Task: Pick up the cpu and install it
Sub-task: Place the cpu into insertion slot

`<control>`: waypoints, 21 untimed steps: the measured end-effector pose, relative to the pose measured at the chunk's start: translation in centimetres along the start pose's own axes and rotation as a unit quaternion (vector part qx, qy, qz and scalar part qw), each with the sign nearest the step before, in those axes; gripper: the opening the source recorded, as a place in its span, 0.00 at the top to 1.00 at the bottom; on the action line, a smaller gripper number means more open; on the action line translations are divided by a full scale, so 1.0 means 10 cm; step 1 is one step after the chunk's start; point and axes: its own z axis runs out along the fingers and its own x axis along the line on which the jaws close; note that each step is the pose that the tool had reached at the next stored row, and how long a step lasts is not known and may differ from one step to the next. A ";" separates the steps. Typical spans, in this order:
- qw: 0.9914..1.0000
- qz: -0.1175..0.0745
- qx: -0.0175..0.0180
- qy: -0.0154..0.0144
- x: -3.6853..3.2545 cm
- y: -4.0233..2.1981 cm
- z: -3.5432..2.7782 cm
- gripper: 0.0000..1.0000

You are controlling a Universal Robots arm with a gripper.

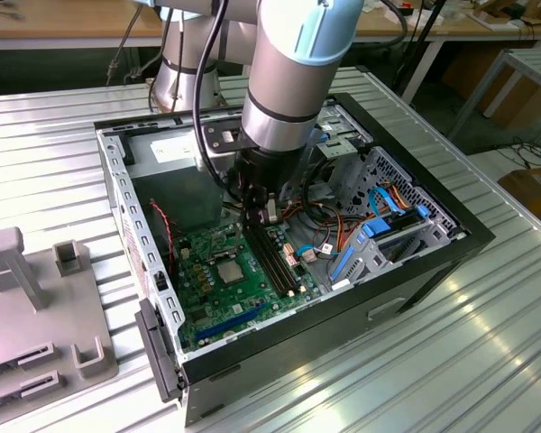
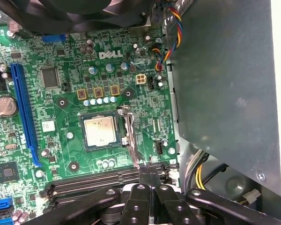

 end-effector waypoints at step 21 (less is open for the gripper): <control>1.000 0.000 0.002 0.000 0.055 0.004 -0.004 0.89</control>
